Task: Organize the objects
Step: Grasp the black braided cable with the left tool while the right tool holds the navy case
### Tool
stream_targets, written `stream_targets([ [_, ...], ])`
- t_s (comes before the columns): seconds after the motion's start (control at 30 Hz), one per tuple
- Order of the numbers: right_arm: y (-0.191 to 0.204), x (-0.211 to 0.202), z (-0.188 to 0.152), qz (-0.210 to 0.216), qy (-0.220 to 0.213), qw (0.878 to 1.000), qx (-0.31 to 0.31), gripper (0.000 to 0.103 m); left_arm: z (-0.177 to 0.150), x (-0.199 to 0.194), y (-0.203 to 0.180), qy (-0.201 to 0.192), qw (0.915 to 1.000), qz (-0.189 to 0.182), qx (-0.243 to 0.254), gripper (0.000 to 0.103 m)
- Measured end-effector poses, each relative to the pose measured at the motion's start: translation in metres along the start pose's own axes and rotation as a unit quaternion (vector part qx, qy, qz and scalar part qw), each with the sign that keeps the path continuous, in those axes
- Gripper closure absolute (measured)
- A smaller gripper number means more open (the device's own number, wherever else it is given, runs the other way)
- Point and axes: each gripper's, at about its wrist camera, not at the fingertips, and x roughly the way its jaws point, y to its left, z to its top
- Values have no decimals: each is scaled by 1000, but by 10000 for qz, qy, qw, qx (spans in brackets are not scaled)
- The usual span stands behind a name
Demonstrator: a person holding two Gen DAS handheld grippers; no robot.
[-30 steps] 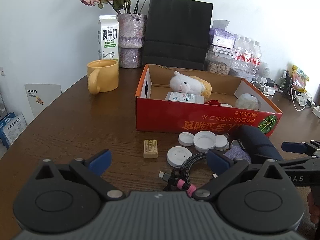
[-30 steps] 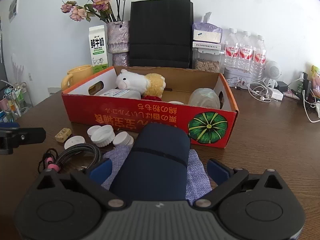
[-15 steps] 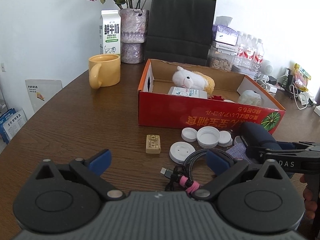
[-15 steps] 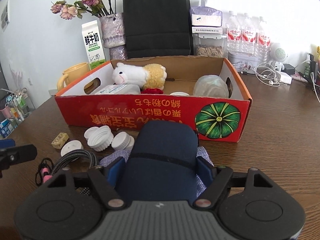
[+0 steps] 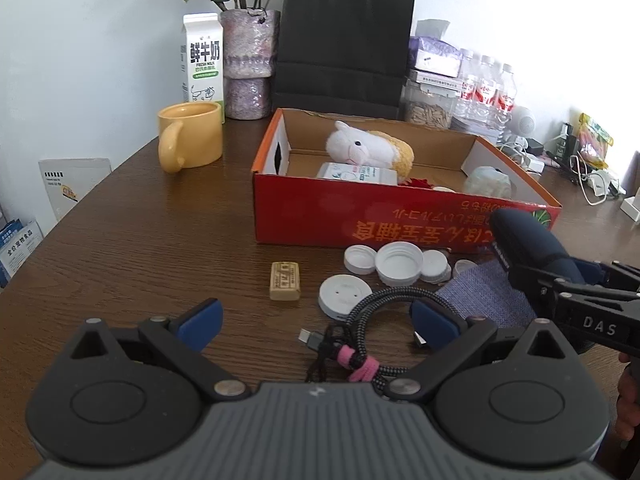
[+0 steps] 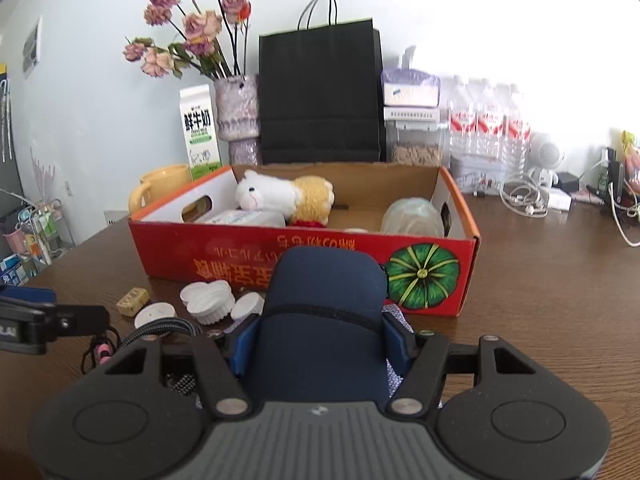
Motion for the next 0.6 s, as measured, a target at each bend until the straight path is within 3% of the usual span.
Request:
stream_targets([
  [0.43,-10,-30,-12,-237,-418,9985,-274,41,-1,10,-24,388,9975,-463,375,0],
  [0.6,-15,-32,-16,-256,-450,9984,-231,41,3,21,-35,765,9916,-767,701,0],
])
